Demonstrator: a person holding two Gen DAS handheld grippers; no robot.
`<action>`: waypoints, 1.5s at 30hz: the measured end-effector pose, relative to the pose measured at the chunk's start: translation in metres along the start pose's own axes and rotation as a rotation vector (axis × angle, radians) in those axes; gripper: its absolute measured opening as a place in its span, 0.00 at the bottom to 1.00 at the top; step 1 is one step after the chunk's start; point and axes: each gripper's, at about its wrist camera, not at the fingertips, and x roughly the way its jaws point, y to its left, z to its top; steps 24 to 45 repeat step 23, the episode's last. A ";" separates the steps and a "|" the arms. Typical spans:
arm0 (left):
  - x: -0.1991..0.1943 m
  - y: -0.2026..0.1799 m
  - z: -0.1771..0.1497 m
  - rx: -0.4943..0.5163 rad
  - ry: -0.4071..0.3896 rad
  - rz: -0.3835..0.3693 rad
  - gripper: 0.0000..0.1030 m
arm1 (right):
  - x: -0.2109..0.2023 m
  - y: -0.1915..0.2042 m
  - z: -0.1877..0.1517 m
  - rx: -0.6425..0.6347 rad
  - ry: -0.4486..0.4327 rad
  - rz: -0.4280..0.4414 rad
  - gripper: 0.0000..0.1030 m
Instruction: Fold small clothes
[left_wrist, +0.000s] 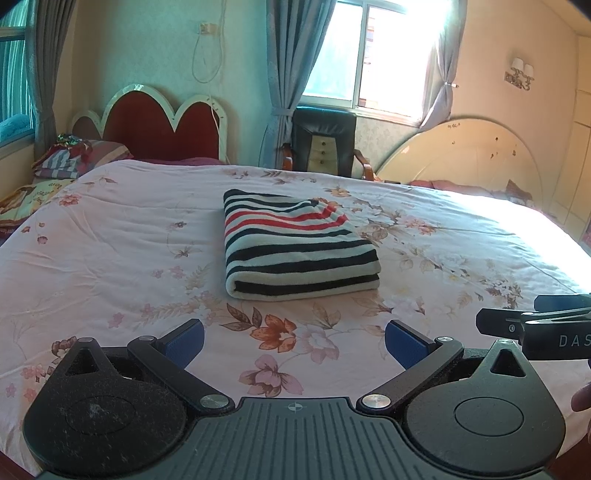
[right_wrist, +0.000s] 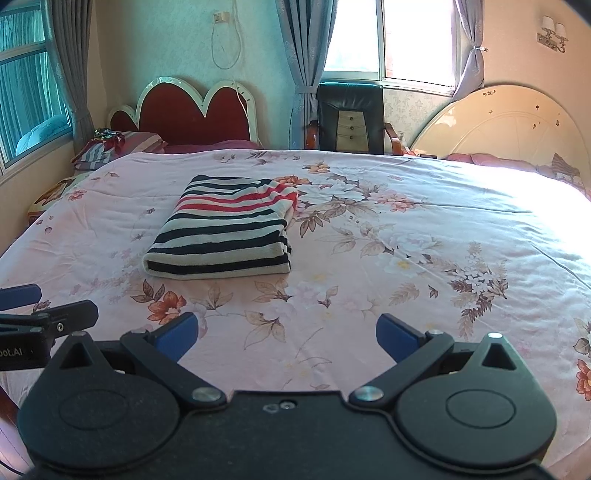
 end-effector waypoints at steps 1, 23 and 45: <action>0.000 0.000 0.000 0.000 0.000 0.000 1.00 | 0.000 0.000 0.000 -0.002 0.000 0.000 0.99; -0.001 0.004 -0.001 0.033 -0.031 0.010 1.00 | 0.002 -0.002 0.003 -0.009 -0.006 0.007 0.99; -0.001 0.004 -0.001 0.033 -0.031 0.010 1.00 | 0.002 -0.002 0.003 -0.009 -0.006 0.007 0.99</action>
